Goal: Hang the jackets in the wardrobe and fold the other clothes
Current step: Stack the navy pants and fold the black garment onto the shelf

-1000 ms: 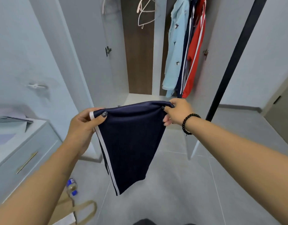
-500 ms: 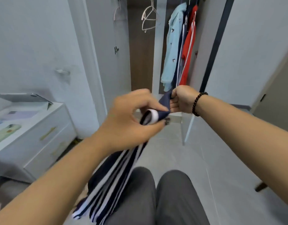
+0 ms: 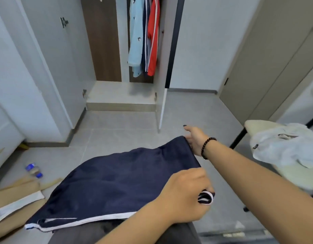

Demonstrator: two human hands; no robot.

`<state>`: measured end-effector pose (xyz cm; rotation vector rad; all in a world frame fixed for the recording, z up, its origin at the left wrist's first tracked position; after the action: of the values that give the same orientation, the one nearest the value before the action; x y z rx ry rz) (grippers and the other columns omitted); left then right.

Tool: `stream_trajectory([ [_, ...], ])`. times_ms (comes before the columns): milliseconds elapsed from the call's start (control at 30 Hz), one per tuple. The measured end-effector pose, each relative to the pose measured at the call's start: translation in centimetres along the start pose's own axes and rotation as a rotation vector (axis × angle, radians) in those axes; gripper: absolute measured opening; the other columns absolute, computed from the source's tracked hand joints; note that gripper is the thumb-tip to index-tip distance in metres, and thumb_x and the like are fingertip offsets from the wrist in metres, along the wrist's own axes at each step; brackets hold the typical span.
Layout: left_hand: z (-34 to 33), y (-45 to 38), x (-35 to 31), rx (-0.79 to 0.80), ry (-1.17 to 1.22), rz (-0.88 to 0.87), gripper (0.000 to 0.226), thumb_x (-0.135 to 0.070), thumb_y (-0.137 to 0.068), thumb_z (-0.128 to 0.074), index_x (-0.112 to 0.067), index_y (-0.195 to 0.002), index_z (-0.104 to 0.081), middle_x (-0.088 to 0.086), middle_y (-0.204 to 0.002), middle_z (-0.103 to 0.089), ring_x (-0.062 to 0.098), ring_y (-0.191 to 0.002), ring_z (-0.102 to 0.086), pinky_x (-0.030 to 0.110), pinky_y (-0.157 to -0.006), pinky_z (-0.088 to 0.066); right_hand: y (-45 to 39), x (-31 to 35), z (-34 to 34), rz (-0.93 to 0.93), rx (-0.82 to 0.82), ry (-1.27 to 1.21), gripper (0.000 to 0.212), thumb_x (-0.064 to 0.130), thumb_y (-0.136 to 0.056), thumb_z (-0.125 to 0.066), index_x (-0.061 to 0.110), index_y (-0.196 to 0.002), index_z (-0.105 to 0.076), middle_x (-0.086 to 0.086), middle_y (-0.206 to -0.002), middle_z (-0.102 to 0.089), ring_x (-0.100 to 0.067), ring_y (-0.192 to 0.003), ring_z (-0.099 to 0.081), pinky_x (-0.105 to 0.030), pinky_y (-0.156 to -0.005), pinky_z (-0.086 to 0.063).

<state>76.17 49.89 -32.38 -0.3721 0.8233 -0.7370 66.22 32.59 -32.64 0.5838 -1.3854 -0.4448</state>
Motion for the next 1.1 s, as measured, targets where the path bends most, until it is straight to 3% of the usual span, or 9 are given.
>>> stream_trajectory([
  [100,-2.0,1.3,0.8,0.082,0.009,0.024,0.015,-0.004,-0.066,-0.074,-0.013,-0.077,-0.069,0.001,-0.077,-0.058,0.019,-0.068,-0.052,0.032,-0.054,-0.046,-1.6,-3.8,0.6,-0.081,-0.030,0.183,0.042,0.025,-0.083,-0.070,0.004,-0.118,-0.056,-0.013,-0.114,-0.064,-0.032,-0.103,-0.063,-0.045,-0.094,-0.051],
  [300,-3.6,1.7,1.2,0.106,-0.099,-0.066,0.008,-0.015,-0.072,-0.065,-0.019,-0.072,-0.072,-0.003,-0.064,-0.045,0.015,-0.058,-0.038,0.025,-0.047,-0.032,-3.8,-4.2,2.1,0.055,-0.136,0.173,0.025,-0.001,-0.076,-0.073,-0.007,-0.099,-0.065,-0.018,-0.101,-0.069,-0.034,-0.097,-0.066,-0.047,-0.089,-0.054],
  [433,-4.5,1.4,1.3,0.532,-0.291,-0.017,0.019,-0.038,-0.084,-0.060,-0.023,-0.074,-0.066,-0.006,-0.067,-0.046,0.014,-0.064,-0.044,0.029,-0.056,-0.039,-4.1,-7.5,1.9,0.047,-0.177,0.148,0.020,0.001,-0.081,-0.069,-0.009,-0.098,-0.067,-0.022,-0.105,-0.069,-0.035,-0.099,-0.066,-0.047,-0.090,-0.054],
  [500,-4.0,1.6,2.2,0.660,-0.156,0.133,0.034,-0.047,-0.092,-0.045,-0.021,-0.080,-0.062,-0.005,-0.075,-0.059,0.015,-0.071,-0.053,0.033,-0.066,-0.046,-3.8,-9.4,1.5,0.006,-0.163,0.047,0.009,0.004,-0.085,-0.066,-0.004,-0.090,-0.067,-0.017,-0.097,-0.070,-0.029,-0.086,-0.067,-0.037,-0.075,-0.058],
  [567,-2.1,1.9,3.9,0.451,-0.043,0.325,0.031,-0.050,-0.093,-0.044,-0.032,-0.104,-0.067,-0.012,-0.101,-0.069,0.007,-0.090,-0.060,0.031,-0.081,-0.051,-3.0,-10.5,1.2,-0.037,-0.151,-0.002,0.009,0.011,-0.087,-0.065,0.003,-0.083,-0.064,-0.011,-0.084,-0.069,-0.022,-0.072,-0.064,-0.027,-0.056,-0.052],
  [700,3.5,4.2,9.5,0.064,-0.122,0.600,0.040,-0.043,-0.096,-0.051,-0.037,-0.135,-0.053,-0.027,-0.136,-0.048,-0.008,-0.130,-0.038,0.006,-0.106,-0.023,-0.1,-12.7,0.3,-0.007,-0.072,0.133,0.021,0.030,-0.085,-0.065,0.009,-0.085,-0.066,-0.006,-0.085,-0.074,-0.021,-0.075,-0.070,-0.033,-0.069,-0.056],
  [833,9.6,9.7,15.7,0.201,-0.469,0.969,0.056,-0.051,-0.098,-0.039,-0.034,-0.150,-0.031,-0.009,-0.158,-0.027,0.013,-0.149,-0.013,0.039,-0.120,-0.012,1.3,-14.4,-1.2,0.170,-0.164,0.328,0.013,0.040,-0.088,-0.059,0.026,-0.087,-0.059,0.009,-0.086,-0.068,-0.010,-0.079,-0.063,-0.026,-0.062,-0.047],
  [1000,15.6,16.4,18.7,-0.067,0.037,1.373,0.056,-0.049,-0.096,-0.049,-0.031,-0.148,-0.038,-0.007,-0.153,-0.037,0.012,-0.141,-0.033,0.027,-0.112,-0.024,-0.1,-15.6,-2.0,0.178,-0.259,0.406,0.024,0.039,-0.096,-0.046,0.018,-0.090,-0.057,0.002,-0.088,-0.062,-0.013,-0.078,-0.056,-0.025,-0.059,-0.038],
  [1100,16.3,18.8,17.9,-0.254,0.389,1.621,0.038,-0.055,-0.093,-0.051,-0.029,-0.118,-0.064,-0.011,-0.109,-0.071,0.001,-0.095,-0.063,0.021,-0.079,-0.045,-0.5,-15.9,-2.1,0.176,-0.261,0.430,0.028,0.035,-0.096,-0.047,0.014,-0.085,-0.061,-0.005,-0.084,-0.067,-0.023,-0.077,-0.060,-0.032,-0.062,-0.040],
])
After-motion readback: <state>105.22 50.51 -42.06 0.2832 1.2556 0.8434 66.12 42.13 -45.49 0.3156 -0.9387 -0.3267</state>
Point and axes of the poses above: each hand's wrist, its own y-axis away from the middle knuckle, its own z-axis out of the back of the hand, x = y × z, the point moved 1 cm from there along -y, towards the middle knuckle
